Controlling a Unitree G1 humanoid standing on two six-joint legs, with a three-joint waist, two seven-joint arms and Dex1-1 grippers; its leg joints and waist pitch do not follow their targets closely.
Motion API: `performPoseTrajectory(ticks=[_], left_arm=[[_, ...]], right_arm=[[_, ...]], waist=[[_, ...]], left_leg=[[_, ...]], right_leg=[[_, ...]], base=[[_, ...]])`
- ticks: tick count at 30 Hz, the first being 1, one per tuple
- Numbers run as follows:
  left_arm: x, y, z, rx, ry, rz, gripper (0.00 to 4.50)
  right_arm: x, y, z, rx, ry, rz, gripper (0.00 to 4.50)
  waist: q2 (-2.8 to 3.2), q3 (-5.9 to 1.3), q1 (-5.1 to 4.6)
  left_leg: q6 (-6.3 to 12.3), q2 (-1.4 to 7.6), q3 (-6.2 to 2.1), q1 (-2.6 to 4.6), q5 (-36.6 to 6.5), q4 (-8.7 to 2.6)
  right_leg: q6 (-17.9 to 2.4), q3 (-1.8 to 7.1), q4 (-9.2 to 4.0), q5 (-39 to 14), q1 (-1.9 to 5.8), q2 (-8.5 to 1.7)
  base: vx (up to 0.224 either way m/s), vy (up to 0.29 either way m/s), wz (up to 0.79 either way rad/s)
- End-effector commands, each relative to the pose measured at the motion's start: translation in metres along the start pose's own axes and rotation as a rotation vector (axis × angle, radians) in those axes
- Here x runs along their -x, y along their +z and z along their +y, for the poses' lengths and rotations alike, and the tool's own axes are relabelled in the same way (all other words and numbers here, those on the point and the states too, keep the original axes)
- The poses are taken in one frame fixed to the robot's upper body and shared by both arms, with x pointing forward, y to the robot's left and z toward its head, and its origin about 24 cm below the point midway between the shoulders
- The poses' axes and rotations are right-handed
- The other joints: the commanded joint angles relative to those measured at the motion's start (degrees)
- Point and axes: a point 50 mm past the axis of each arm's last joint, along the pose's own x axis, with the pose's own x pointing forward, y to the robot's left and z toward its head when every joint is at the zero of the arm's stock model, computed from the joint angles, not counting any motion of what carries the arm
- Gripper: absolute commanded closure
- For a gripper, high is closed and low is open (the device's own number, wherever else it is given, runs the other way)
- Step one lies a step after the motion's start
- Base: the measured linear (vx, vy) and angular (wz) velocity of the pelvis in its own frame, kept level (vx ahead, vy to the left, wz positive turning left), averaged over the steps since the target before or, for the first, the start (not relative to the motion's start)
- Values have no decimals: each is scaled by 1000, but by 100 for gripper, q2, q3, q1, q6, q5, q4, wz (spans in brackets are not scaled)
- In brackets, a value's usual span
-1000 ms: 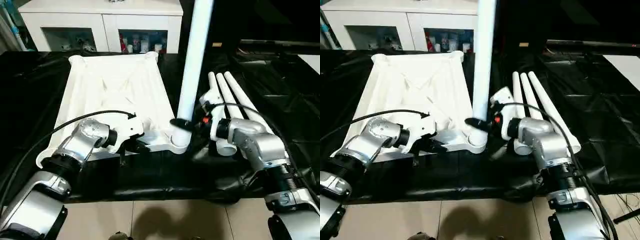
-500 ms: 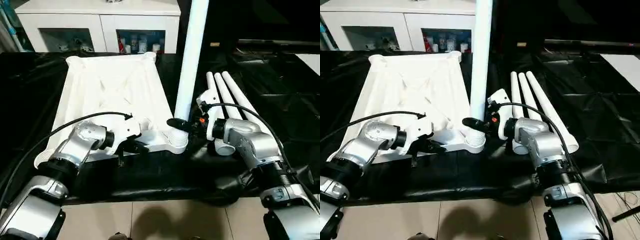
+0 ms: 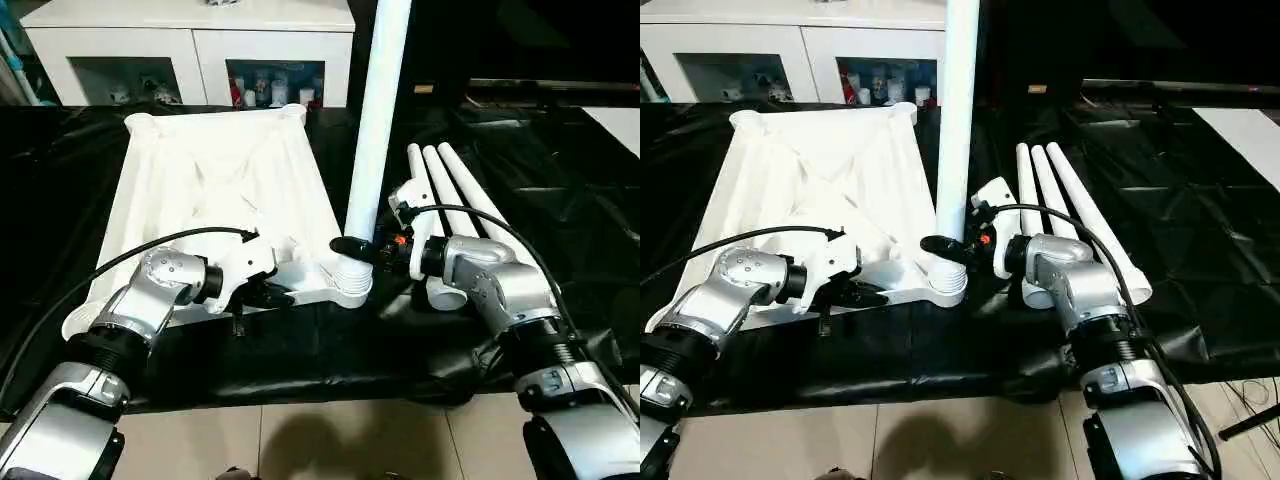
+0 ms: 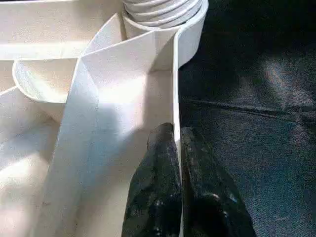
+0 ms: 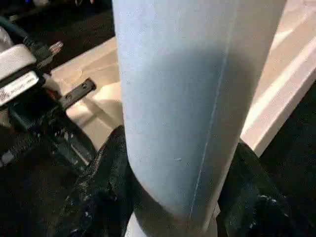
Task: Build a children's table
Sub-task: Insert table leg to table base
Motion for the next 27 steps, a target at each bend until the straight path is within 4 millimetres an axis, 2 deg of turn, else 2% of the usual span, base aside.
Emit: performPoseTrajectory(ticks=[1, 5, 9, 14, 16, 17, 19, 20, 21, 26, 27], left_arm=[[0, 2, -1, -10, 12, -22, 450], [0, 3, 1, -12, 26, -22, 450], [0, 4, 2, -12, 38, -23, 450], [-1, 5, 2, -17, 47, -27, 450], [-3, 5, 1, -19, 33, -25, 450], [-3, 6, 0, -23, 25, -22, 450], [-4, 6, 0, -26, 22, -21, 450], [-4, 6, -1, -28, 20, -20, 450], [-4, 6, -1, -31, 16, -18, 450], [-3, 7, -4, -53, -11, -12, 450], [-2, 7, -5, -58, -20, -13, 450]], right_arm=[[5, -12, -6, -62, -44, 15, 265], [15, -26, -8, -113, -79, -17, 265], [18, -35, -2, -85, -78, -20, 265], [16, -35, 14, 0, -58, -58, 265], [13, -36, 21, 26, -29, -38, 265], [11, -37, 26, 44, -1, -11, 265], [10, -38, 29, 49, 18, 5, 265], [9, -39, 30, 47, 33, 15, 265], [8, -39, 31, 45, 44, 27, 265], [6, -42, 31, 46, 71, 75, 265], [6, -43, 31, 48, 80, 91, 265]], waist=[[-45, -407, 35], [-44, -411, 49], [-33, -417, 65], [-40, -403, 66], [-39, -400, 55], [-67, -398, 52], [-55, -394, 58], [-54, -394, 54], [-80, -399, 58], [-72, -403, 47], [-96, -405, 41]], left_leg=[[148, 106, 2, 36, -809, -380], [170, 109, 6, 37, -774, -381], [177, 108, 1, 26, -733, -384], [137, 105, -4, 39, -862, -406], [125, 103, -7, 42, -928, -408], [129, 105, -6, 41, -933, -410], [130, 105, -9, 41, -900, -411], [133, 101, -8, 35, -895, -411], [146, 109, -9, 37, -887, -412], [162, 118, -12, 37, -876, -415], [165, 120, -9, 35, -881, -418]], right_leg=[[-1196, 252, -454, -946, 317, -419], [-1209, 252, -449, -820, 316, -415], [-1189, 251, -444, -681, 329, -412], [-1096, 252, -478, -949, 314, -413], [-1086, 252, -488, -1070, 308, -413], [-1041, 257, -493, -1129, 308, -409], [-1015, 255, -494, -1156, 302, -410], [-1010, 258, -494, -1152, 306, -409], [-1012, 259, -493, -1140, 306, -417], [-1091, 256, -465, -914, 298, -414], [-1097, 255, -467, -884, 303, -412]], base=[[0, 0, 0], [0, 0, 0], [0, 0, 0], [0, 0, 0], [0, 0, 0], [0, 0, 0], [0, 0, 0], [0, 0, 0], [0, 0, 0], [0, 0, 0], [0, 0, 0]])
